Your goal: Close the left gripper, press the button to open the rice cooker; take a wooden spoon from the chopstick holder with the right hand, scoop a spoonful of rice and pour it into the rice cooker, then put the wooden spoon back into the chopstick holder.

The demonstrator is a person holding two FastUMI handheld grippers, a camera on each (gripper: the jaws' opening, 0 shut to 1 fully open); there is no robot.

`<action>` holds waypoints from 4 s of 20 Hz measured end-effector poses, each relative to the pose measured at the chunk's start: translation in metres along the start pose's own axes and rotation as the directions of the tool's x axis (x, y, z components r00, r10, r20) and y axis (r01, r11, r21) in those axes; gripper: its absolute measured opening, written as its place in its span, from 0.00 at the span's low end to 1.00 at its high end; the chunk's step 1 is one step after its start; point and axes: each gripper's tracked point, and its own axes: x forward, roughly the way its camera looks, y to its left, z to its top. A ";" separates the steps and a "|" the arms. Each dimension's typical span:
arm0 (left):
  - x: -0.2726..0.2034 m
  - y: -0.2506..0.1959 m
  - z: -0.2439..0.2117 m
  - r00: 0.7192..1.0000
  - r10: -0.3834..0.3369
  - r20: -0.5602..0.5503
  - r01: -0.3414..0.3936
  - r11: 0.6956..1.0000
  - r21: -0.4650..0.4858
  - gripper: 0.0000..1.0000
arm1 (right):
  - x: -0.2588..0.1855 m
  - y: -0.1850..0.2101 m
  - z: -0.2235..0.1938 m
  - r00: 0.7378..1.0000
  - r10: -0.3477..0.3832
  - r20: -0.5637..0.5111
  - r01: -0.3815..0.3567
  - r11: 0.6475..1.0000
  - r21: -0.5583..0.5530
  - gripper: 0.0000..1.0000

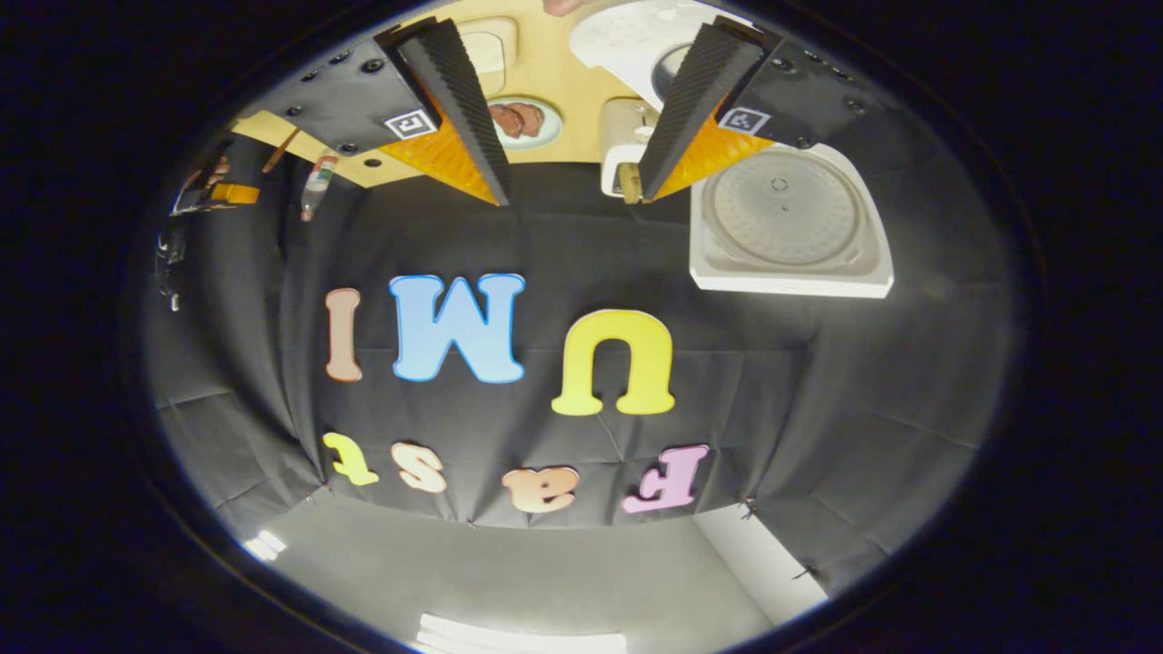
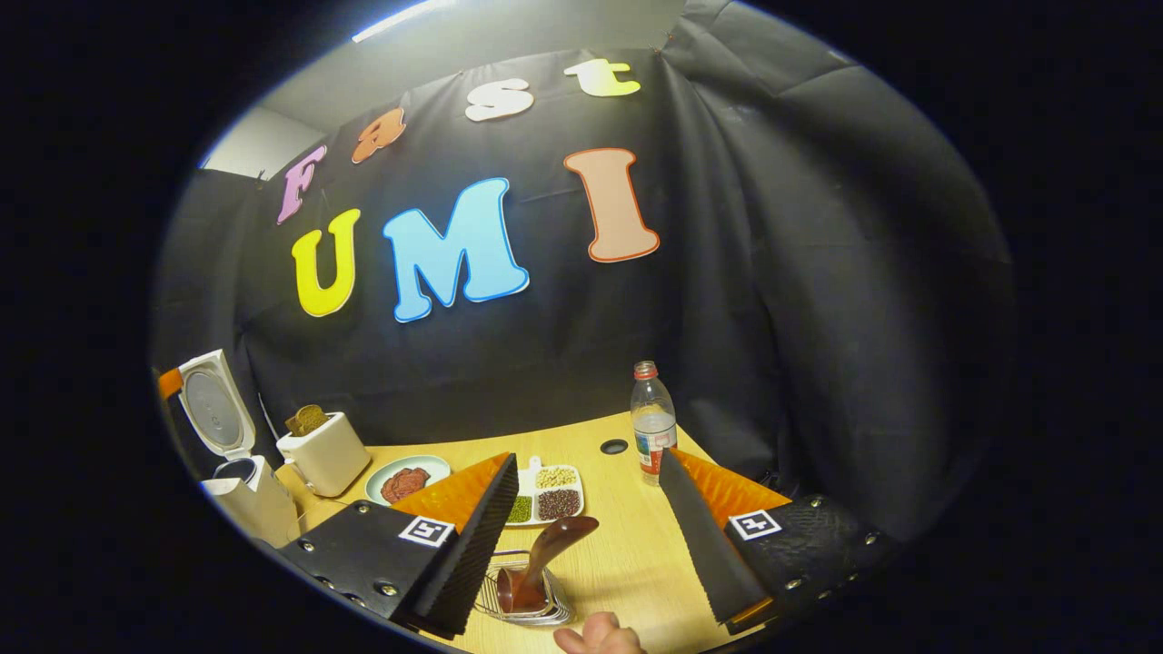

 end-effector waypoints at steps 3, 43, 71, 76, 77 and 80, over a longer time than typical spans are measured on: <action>0.017 0.034 0.039 0.998 0.061 0.023 -0.061 0.998 0.013 0.94 | -0.006 -0.002 0.005 1.000 0.007 0.015 -0.006 1.000 -0.015 0.94; 0.044 0.181 -0.002 0.918 0.388 -0.081 -0.381 0.920 0.094 0.21 | -0.008 -0.002 -0.021 0.997 0.063 -0.041 -0.060 0.996 0.067 0.94; -0.049 0.114 -0.162 0.938 0.299 -0.174 -0.293 0.954 0.059 0.27 | -0.039 0.021 -0.011 0.994 0.112 -0.007 -0.111 0.993 0.033 0.94; -0.049 0.118 -0.171 0.940 0.286 -0.188 -0.287 0.958 0.021 0.28 | -0.038 0.019 -0.013 0.994 0.108 -0.010 -0.108 0.993 0.046 0.95; -0.049 0.118 -0.173 0.939 0.289 -0.186 -0.289 0.957 0.029 0.28 | -0.038 0.019 -0.013 0.994 0.108 -0.009 -0.107 0.993 0.049 0.95; -0.053 0.121 -0.186 0.929 0.300 -0.215 -0.302 0.953 0.027 0.28 | -0.038 0.020 -0.017 0.994 0.111 -0.016 -0.110 0.993 0.048 0.94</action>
